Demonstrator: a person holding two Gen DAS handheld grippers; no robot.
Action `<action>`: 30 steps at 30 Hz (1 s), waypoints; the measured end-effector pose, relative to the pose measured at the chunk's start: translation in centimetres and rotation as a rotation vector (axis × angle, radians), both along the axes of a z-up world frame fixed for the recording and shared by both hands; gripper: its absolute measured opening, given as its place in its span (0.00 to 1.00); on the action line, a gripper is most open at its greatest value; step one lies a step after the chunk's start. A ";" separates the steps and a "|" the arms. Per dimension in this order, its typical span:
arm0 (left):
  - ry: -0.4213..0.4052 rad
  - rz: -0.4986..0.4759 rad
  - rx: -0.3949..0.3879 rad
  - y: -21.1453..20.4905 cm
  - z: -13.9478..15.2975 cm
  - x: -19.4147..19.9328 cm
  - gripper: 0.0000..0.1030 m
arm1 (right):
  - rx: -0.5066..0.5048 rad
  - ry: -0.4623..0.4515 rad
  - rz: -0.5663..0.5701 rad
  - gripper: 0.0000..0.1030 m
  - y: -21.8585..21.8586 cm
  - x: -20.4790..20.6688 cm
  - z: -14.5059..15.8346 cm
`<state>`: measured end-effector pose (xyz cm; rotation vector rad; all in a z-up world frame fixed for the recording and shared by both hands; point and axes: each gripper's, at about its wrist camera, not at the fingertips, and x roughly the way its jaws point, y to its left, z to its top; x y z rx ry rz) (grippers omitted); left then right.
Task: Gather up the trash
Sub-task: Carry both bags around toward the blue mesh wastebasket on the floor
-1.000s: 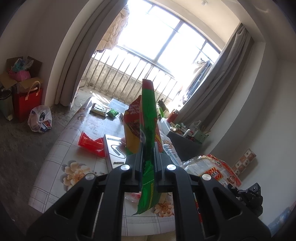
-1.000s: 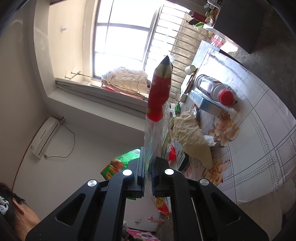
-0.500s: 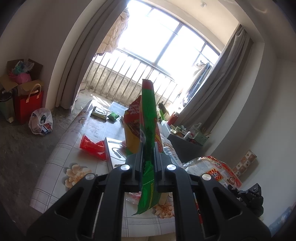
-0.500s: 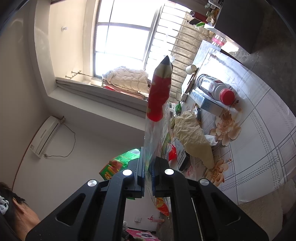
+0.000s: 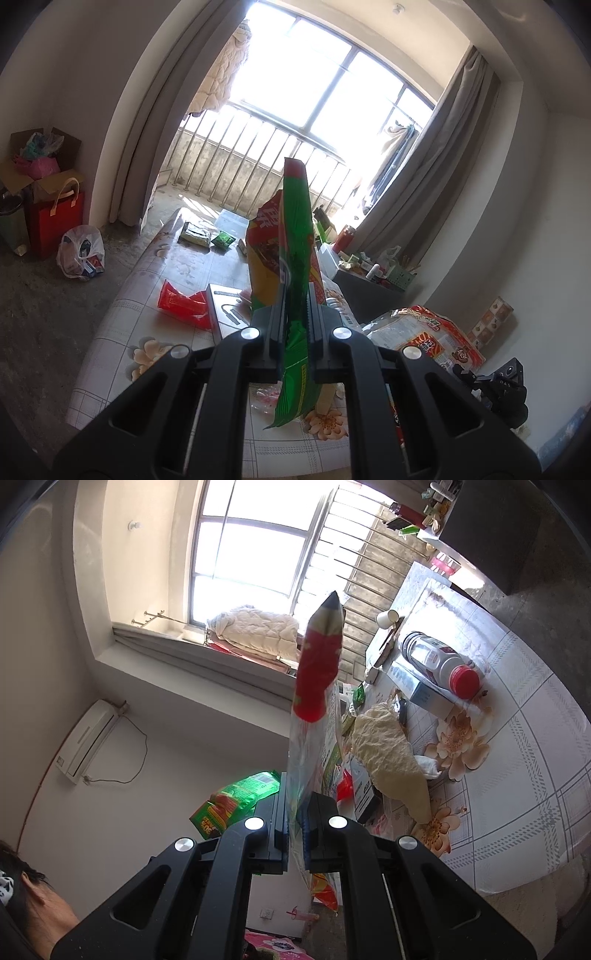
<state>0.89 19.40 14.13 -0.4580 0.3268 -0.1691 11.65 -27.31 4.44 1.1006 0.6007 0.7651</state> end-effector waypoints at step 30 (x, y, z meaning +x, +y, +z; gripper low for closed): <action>-0.064 -0.121 0.143 -7.6 7.1 6.4 0.07 | -0.022 -0.056 -0.037 0.06 -4.2 3.6 3.5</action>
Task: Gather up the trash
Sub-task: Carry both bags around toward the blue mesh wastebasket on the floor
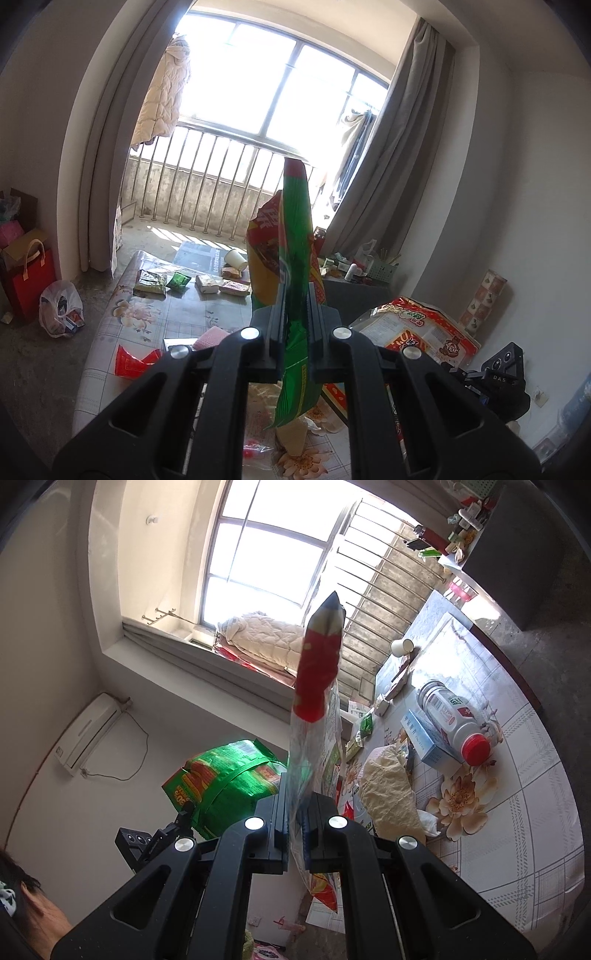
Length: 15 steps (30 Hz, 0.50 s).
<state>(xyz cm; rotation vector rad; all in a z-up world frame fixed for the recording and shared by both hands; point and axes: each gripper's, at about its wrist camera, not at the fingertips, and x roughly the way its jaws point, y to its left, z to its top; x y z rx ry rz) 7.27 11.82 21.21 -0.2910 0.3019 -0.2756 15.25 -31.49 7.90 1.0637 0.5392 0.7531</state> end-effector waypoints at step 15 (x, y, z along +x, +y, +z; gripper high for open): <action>0.006 -0.164 0.074 -11.0 1.5 5.7 0.07 | 0.019 0.004 -0.186 0.06 -9.7 -0.7 -0.2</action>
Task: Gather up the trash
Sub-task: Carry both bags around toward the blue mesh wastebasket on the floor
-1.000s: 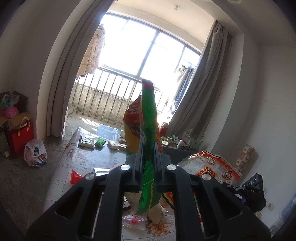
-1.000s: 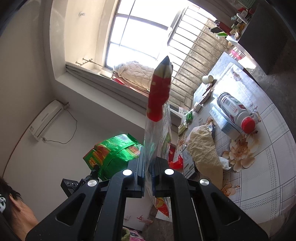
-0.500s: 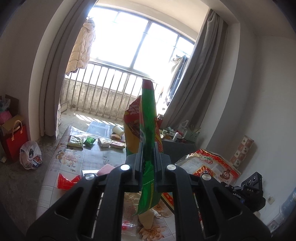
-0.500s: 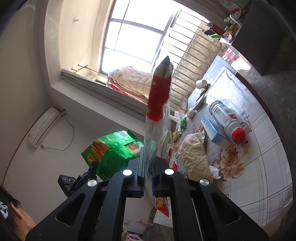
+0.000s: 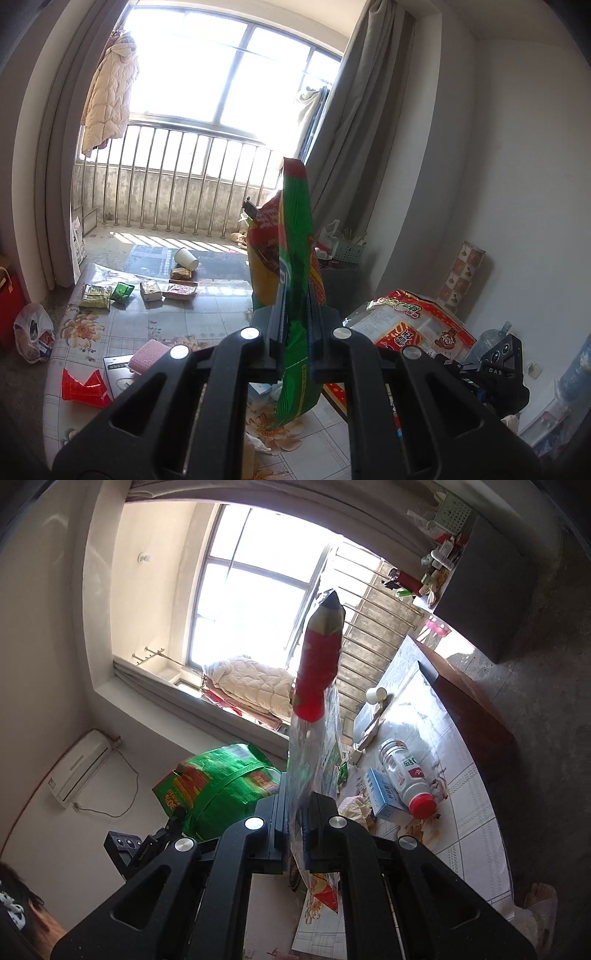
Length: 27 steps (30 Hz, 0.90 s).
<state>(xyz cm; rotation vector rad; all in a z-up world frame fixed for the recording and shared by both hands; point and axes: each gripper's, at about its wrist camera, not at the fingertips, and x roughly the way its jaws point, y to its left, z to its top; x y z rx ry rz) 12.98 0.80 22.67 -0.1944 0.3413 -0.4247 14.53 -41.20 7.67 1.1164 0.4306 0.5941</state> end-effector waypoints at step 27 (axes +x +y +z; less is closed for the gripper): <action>0.143 -0.319 0.100 -22.6 -3.8 8.2 0.07 | -0.081 0.163 -0.372 0.06 -14.2 -5.7 -4.9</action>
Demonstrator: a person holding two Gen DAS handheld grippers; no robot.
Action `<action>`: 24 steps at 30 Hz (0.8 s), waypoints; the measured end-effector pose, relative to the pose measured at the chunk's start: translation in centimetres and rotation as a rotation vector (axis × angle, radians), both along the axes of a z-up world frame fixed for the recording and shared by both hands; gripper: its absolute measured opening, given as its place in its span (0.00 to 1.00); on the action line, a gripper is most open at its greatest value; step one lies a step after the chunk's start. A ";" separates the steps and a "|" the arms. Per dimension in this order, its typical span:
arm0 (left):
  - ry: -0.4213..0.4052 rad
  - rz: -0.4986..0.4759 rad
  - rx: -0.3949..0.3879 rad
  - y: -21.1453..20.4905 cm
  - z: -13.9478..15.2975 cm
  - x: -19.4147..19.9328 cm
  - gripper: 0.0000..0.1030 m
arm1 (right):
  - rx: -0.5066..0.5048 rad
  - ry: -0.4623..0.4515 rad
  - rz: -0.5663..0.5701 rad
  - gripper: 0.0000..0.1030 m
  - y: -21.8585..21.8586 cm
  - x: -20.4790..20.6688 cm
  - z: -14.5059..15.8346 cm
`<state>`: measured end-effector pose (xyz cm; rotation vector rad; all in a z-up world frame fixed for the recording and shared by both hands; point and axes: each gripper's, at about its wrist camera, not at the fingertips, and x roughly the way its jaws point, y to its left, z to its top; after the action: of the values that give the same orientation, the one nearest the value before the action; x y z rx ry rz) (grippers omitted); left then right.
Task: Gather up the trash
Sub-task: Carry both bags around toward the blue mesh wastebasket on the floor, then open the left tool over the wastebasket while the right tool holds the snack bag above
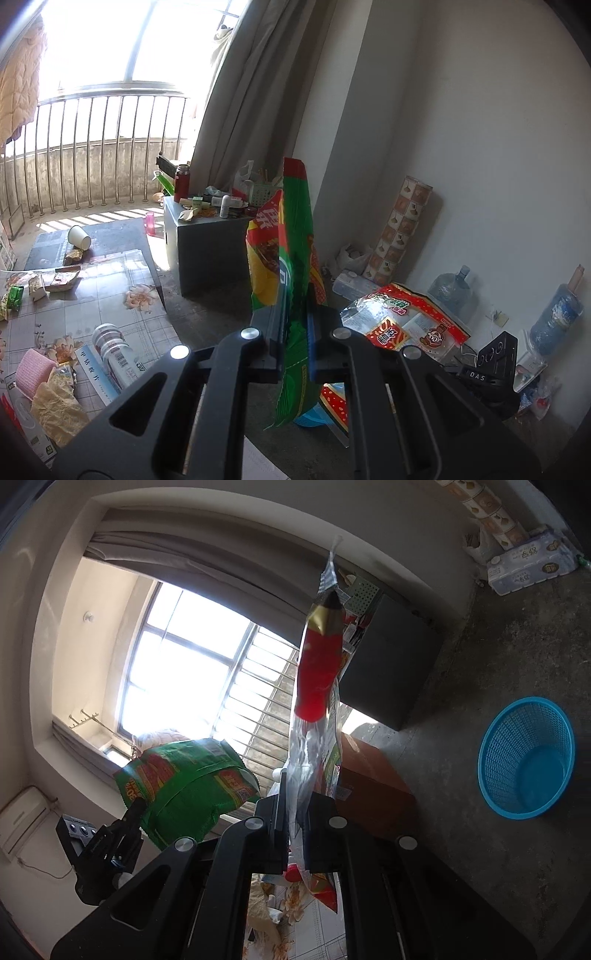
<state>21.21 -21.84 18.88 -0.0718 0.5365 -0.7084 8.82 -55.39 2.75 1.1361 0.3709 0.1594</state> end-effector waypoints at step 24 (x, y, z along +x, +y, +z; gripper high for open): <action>0.490 -0.160 0.239 -23.5 -21.6 12.2 0.07 | -0.194 0.413 -0.286 0.06 -7.0 0.2 -12.2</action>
<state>33.43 -45.38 -2.72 0.0226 1.1026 -0.7799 9.06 -62.39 -9.42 1.0137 0.5702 -0.3610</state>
